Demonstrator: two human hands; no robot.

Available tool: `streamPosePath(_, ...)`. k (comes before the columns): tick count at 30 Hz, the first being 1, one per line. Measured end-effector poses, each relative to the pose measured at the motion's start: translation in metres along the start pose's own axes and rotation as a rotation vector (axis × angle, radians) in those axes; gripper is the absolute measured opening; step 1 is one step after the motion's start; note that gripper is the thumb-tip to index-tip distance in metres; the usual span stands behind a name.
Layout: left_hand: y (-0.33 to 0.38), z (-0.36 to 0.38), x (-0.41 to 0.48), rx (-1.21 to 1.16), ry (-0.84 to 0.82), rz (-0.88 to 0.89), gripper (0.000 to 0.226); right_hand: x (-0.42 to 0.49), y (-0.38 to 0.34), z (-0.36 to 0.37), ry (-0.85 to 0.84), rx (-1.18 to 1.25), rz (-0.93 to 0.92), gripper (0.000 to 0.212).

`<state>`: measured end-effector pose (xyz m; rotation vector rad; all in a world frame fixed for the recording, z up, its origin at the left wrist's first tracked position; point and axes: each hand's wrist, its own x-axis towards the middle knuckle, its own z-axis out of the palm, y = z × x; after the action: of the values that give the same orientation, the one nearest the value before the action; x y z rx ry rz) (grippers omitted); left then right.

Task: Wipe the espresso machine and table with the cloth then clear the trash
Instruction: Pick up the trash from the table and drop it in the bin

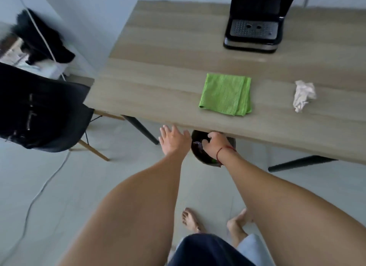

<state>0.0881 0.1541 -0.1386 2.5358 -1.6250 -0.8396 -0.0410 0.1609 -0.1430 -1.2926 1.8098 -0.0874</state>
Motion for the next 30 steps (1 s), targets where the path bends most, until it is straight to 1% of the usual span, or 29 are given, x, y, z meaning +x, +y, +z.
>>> streamPosePath(2, 0.005, -0.031, -0.008, 0.024, 0.068, 0.03, 0.052, -0.019, -0.018, -0.018, 0.005, -0.014, -0.058, 0.028)
streamPosePath(4, 0.014, -0.053, -0.011, 0.009, 0.121, 0.08, 0.049, -0.029, -0.03, -0.039, 0.058, -0.019, -0.126, 0.022)
streamPosePath(8, 0.055, -0.078, -0.012, 0.003, 0.138, 0.255, 0.051, -0.033, -0.037, -0.094, 0.226, -0.025, -0.201, 0.039)
streamPosePath(10, 0.081, -0.079, -0.012, 0.0, 0.114, 0.337, 0.052, -0.028, -0.025, -0.123, 0.291, -0.033, -0.198, 0.04)
streamPosePath(14, 0.139, -0.055, -0.008, 0.014, 0.022, 0.443, 0.056, -0.009, 0.018, -0.172, 0.394, -0.05, -0.106, 0.04)
streamPosePath(17, 0.172, -0.022, -0.006, 0.081, -0.079, 0.496, 0.061, 0.008, 0.06, -0.196, 0.41, -0.098, -0.038, 0.041)
streamPosePath(20, 0.184, 0.007, 0.0, 0.152, -0.138, 0.459, 0.07, 0.026, 0.096, -0.212, 0.412, -0.177, -0.009, 0.044)
streamPosePath(22, 0.185, 0.02, 0.007, 0.167, -0.163, 0.411, 0.072, 0.037, 0.111, -0.221, 0.422, -0.155, -0.033, 0.05)
streamPosePath(24, 0.184, 0.03, 0.011, 0.179, -0.16, 0.396, 0.07, 0.045, 0.122, -0.225, 0.398, -0.103, -0.077, 0.054)
streamPosePath(26, 0.187, 0.033, 0.012, 0.175, -0.147, 0.394, 0.07, 0.049, 0.131, -0.222, 0.361, -0.109, -0.126, 0.046)
streamPosePath(28, 0.191, 0.032, 0.012, 0.18, -0.151, 0.388, 0.07, 0.045, 0.134, -0.216, 0.331, -0.143, -0.101, 0.034)
streamPosePath(30, 0.193, 0.03, 0.011, 0.184, -0.16, 0.376, 0.072, 0.038, 0.128, -0.204, 0.304, -0.154, -0.092, 0.032)
